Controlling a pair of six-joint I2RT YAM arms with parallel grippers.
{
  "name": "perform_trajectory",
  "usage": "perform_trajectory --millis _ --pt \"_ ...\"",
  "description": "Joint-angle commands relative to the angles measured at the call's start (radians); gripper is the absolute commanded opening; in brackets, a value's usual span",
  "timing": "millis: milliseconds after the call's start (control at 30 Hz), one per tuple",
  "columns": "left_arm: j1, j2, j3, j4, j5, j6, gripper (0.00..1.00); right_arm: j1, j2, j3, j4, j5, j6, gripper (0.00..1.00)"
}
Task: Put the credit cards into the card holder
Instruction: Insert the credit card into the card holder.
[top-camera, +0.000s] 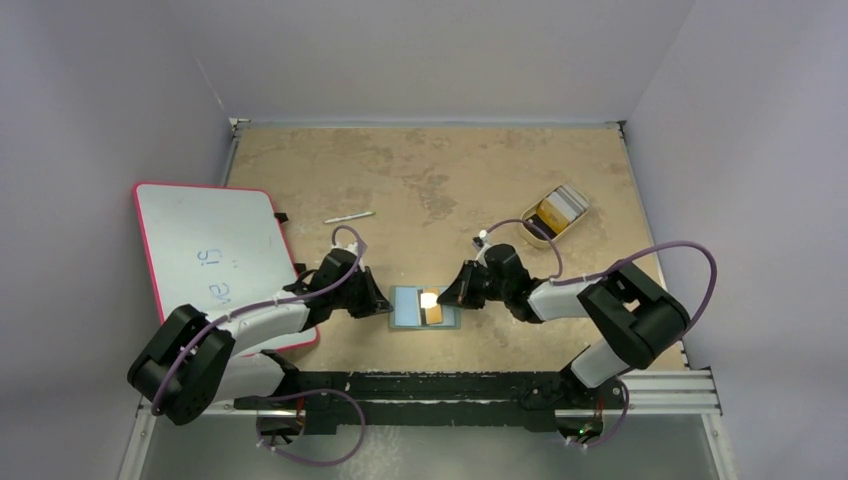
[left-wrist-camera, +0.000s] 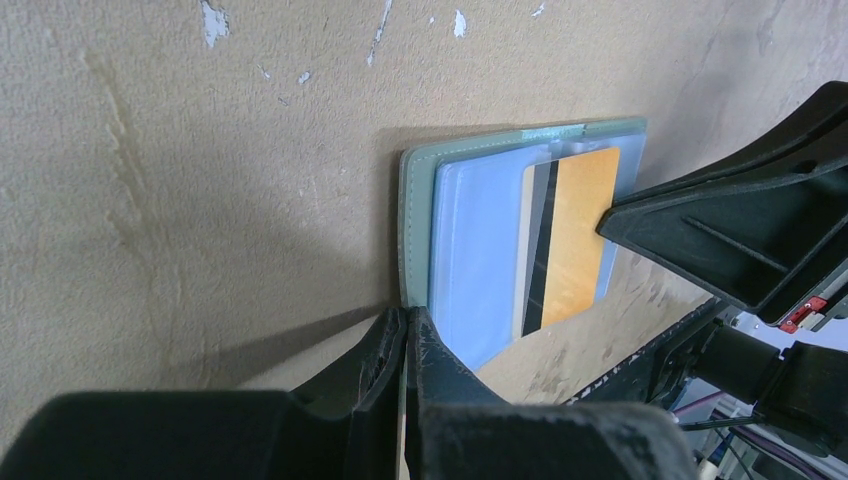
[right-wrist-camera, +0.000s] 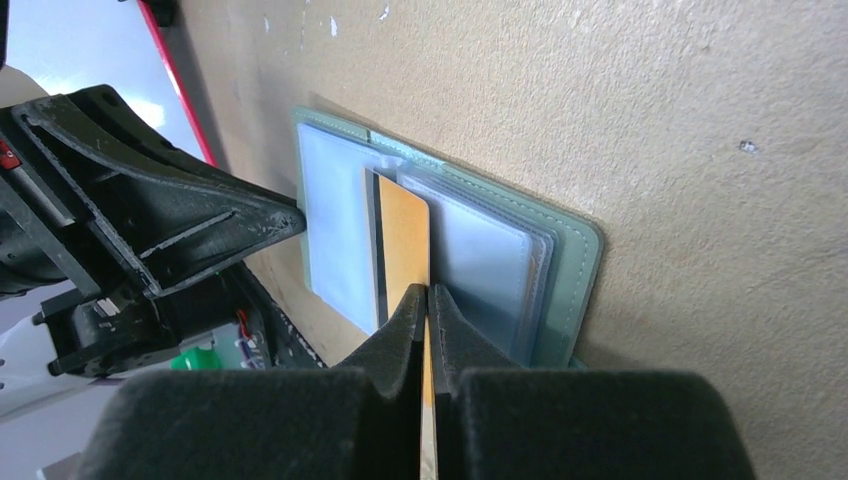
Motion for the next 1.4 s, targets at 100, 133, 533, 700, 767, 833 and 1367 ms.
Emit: perform_trajectory --millis 100,133,533,700,767,833,1367 --pt "0.005 -0.034 0.006 0.004 -0.018 -0.010 0.00 0.004 0.025 0.017 0.065 0.001 0.025 0.00" --pt "0.005 -0.034 0.007 -0.001 -0.021 -0.010 0.00 0.006 0.026 0.015 0.080 0.000 0.035 0.00" --pt "0.005 -0.082 -0.009 -0.017 -0.088 -0.040 0.00 0.047 0.124 0.077 0.173 -0.004 0.086 0.00" --pt "0.005 -0.102 -0.006 -0.019 -0.124 -0.063 0.00 0.068 0.150 0.134 0.146 0.005 0.082 0.02" --pt "0.005 -0.117 -0.006 -0.013 -0.138 -0.075 0.00 0.088 0.159 0.181 0.092 0.020 0.061 0.04" --pt "0.005 -0.128 -0.002 -0.014 -0.151 -0.082 0.00 0.102 0.170 0.213 0.047 0.027 0.040 0.06" --pt "0.005 -0.111 0.022 -0.046 -0.191 -0.098 0.00 0.107 0.136 0.272 -0.114 0.062 -0.058 0.32"
